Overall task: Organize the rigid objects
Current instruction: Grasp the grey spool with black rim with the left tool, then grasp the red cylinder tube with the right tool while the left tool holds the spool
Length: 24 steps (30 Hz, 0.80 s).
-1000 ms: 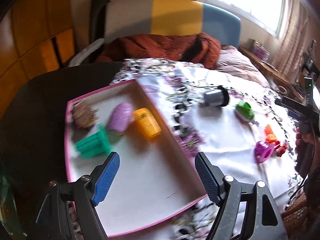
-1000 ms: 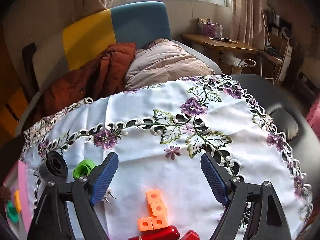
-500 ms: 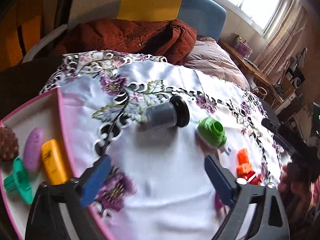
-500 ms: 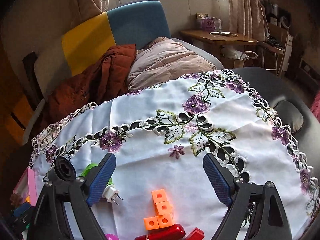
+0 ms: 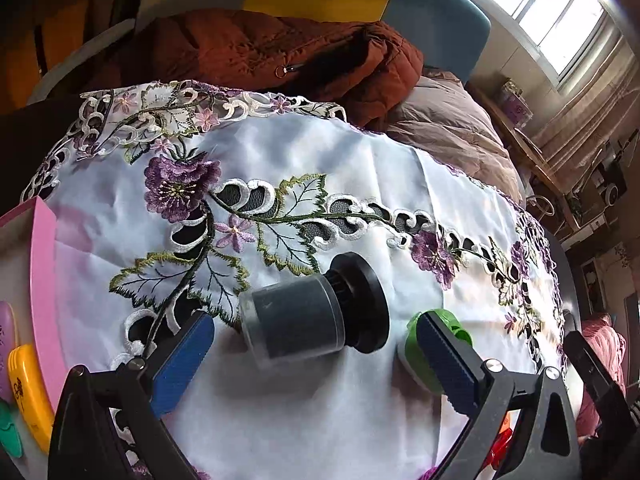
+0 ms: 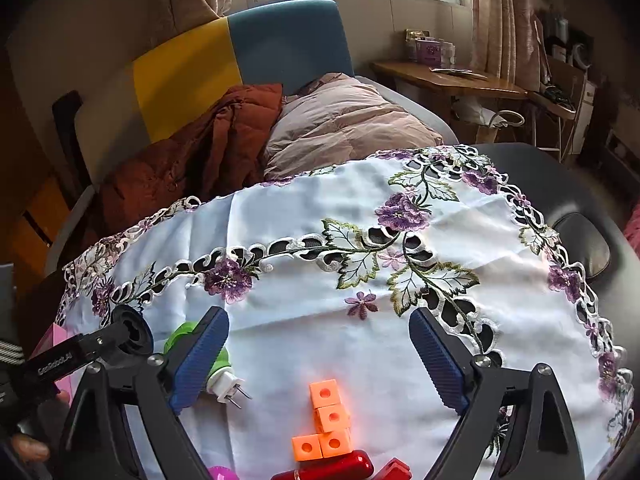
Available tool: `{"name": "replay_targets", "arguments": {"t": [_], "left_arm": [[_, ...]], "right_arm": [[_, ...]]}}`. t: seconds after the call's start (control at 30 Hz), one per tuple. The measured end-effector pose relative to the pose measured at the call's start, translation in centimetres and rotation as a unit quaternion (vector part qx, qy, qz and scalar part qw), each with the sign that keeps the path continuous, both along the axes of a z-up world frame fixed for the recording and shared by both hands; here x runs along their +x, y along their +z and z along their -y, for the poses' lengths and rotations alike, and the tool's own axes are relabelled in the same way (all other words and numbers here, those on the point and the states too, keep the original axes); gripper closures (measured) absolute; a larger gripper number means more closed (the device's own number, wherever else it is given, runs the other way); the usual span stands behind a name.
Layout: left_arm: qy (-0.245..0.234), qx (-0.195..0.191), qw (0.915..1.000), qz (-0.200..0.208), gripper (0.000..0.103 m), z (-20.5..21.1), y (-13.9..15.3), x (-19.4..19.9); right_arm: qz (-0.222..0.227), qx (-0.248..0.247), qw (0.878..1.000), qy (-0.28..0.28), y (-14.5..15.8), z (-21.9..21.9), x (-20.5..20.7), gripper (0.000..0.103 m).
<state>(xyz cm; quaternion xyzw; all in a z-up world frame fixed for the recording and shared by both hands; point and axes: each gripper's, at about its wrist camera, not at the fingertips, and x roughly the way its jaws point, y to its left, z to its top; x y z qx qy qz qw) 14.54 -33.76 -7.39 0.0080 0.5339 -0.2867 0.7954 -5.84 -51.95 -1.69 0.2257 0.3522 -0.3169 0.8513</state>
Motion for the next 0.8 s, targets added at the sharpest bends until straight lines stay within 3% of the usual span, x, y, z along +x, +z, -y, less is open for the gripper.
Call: {"name": "replay_targets", "arguments": {"t": [0.07,0.13,0.3,0.5,0.63,0.8], "left_arm": [[0.000,0.003,1.0000,-0.008,0.002,0.5,-0.7,0.5],[0.005,0.009,0.9999,-0.014,0.025,0.6,-1.4,0.8],[-0.014,0.012,0.9997,0.015,0.026,-0.4,-0.9,-0.4],[-0.050,0.022,0.9967,0.060,0.026,-3.0,0.6,-4.4],[-0.065,0.013,0.9956,0.066,0.026,-5.2,1.6,-7.0],[-0.083,0.007,0.9937,0.075,0.026,-7.0,2.6,-9.7]], "right_arm": [[0.001,-0.001,1.000,0.001,0.0,0.0,0.1,0.011],[0.001,0.000,1.000,0.000,-0.1,0.1,0.1,0.011],[0.017,0.014,1.000,-0.020,0.0,1.1,-0.7,0.011],[0.036,0.078,0.994,-0.061,-1.1,3.5,-2.2,0.011],[0.023,0.132,0.989,-0.060,-2.7,4.5,-2.2,0.011],[-0.013,0.166,0.986,-0.023,-4.4,3.8,-0.9,0.011]]}}
